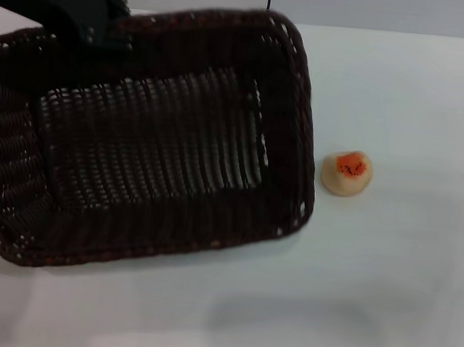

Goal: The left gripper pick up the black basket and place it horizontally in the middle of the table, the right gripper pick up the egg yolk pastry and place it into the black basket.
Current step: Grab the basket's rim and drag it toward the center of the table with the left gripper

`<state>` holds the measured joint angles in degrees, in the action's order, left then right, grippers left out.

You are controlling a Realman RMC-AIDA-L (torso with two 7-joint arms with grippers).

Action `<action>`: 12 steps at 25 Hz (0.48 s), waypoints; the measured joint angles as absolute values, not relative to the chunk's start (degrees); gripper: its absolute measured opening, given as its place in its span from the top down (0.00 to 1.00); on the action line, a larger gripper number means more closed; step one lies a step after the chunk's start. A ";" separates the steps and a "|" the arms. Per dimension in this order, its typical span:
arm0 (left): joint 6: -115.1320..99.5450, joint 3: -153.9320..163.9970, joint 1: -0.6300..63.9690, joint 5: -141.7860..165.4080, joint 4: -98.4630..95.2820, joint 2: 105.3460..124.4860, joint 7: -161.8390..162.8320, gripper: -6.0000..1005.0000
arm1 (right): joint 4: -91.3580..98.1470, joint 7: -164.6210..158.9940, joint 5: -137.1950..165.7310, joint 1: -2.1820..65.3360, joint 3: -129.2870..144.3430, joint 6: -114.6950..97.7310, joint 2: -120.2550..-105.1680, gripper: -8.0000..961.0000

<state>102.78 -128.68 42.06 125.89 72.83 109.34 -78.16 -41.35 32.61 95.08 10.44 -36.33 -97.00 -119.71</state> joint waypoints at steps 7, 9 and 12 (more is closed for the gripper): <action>104.08 -125.16 42.57 125.77 72.50 110.23 -80.62 0.75 | -42.29 33.62 94.99 10.03 -35.58 -97.38 -119.71 0.59; 104.18 -124.59 42.62 125.77 72.56 110.65 -80.77 0.75 | -42.35 33.63 94.99 9.94 -35.57 -97.39 -119.71 0.59; 104.11 -123.11 43.19 125.98 73.09 112.40 -80.90 0.74 | -42.37 33.65 94.99 9.84 -35.50 -97.39 -119.71 0.59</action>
